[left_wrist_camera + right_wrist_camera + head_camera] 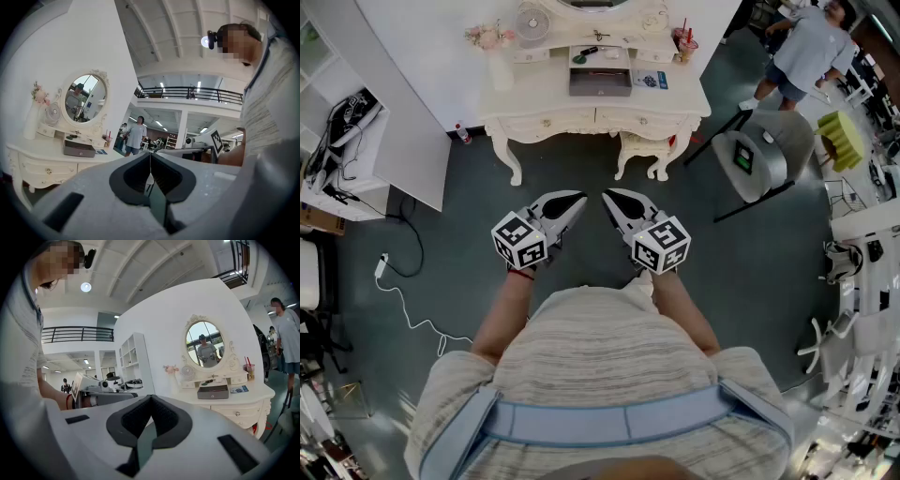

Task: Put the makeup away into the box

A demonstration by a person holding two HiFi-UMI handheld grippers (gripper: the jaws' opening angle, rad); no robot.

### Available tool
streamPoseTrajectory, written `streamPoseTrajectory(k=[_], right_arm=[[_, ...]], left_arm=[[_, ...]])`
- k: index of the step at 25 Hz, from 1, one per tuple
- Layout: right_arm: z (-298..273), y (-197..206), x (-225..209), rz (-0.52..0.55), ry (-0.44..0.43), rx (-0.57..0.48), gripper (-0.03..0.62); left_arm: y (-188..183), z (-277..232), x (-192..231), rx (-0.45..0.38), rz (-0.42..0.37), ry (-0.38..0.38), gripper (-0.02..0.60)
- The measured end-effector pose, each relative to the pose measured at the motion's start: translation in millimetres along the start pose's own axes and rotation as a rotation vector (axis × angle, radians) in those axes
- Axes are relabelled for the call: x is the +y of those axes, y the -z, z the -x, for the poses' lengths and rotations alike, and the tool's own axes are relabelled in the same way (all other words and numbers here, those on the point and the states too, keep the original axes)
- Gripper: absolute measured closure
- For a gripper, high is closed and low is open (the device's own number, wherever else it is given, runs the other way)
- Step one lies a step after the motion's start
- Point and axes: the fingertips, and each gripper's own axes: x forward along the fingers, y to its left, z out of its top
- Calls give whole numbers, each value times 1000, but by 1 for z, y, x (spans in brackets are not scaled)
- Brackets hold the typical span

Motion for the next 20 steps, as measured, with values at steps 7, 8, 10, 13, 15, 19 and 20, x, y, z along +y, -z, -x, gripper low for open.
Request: streamPoseTrajectory(k=[7,8,10,13,15,19,20], right_arm=[[-4,-3,3,1,-10,3,586],[-4,-3,3,1,-12,3,586],[-4,-2,3,0,-11,5,586],[-4,-2,0,-10,-13,2,586],[-5,-2,0,-34,-31,-5,586],[-10,3,4,-52,-68,13,585],[-12,5,6,-46,-70,21,585]], left_arm=[[-3,1,5,-8,7,-3,566],[-3,2,5,-9,8,-3,566],[-2,0,5,-9,11,0,566],[-2,-2,5,-11,14,6,566],[-1,-3,6,-13,17,9,566],[1,-1,10,-12,27,5,566],[2,1,10,-10,29,4,566]])
